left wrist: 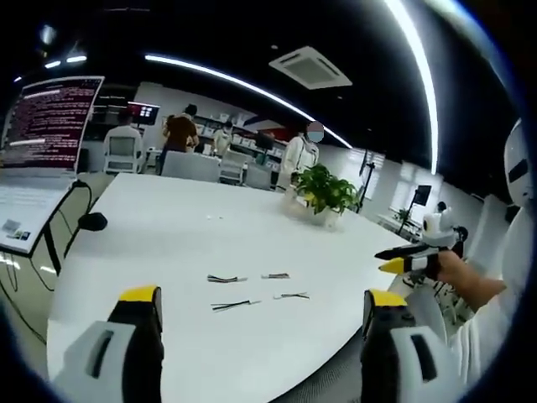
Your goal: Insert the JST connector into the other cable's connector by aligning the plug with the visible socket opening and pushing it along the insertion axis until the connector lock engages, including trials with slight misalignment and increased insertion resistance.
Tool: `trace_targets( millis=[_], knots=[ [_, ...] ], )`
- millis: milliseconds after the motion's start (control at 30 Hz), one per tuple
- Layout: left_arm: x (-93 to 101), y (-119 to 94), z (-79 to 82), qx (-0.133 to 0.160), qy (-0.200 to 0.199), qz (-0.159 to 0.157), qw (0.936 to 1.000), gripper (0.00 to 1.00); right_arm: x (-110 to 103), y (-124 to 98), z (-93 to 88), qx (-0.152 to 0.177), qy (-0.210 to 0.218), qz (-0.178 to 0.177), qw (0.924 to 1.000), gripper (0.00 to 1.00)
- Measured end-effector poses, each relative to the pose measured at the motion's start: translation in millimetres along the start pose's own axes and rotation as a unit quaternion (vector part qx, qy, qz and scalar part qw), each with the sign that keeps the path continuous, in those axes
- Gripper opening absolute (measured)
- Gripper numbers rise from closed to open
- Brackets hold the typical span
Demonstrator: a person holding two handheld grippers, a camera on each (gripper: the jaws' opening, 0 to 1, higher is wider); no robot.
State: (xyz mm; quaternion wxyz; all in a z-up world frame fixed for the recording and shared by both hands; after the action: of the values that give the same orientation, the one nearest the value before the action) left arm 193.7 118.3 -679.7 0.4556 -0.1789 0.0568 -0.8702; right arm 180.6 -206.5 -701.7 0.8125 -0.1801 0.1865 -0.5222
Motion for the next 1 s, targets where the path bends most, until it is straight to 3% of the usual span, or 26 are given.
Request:
trace_targets(
  millis=[1000],
  knots=[
    [0.0,8.9,-5.1,-0.003,-0.010,-0.009,0.9999,0.99,8.6,-6.1,-8.8,-0.003,0.022,-0.012,0.9997,0.56]
  ],
)
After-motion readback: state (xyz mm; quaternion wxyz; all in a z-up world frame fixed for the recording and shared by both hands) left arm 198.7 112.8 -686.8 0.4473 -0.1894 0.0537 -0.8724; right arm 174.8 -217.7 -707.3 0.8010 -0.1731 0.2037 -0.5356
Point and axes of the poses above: the point that each gripper's makers call its tool centre point, and the gripper's own axes: y roughly forward along the fingers, x roughly to its right, z roughly out of its top, the point moved 2 cm from there along -y, roughly backward along the fingers, and after that the axes turned 1 degree about y, right-handed, at the moved point
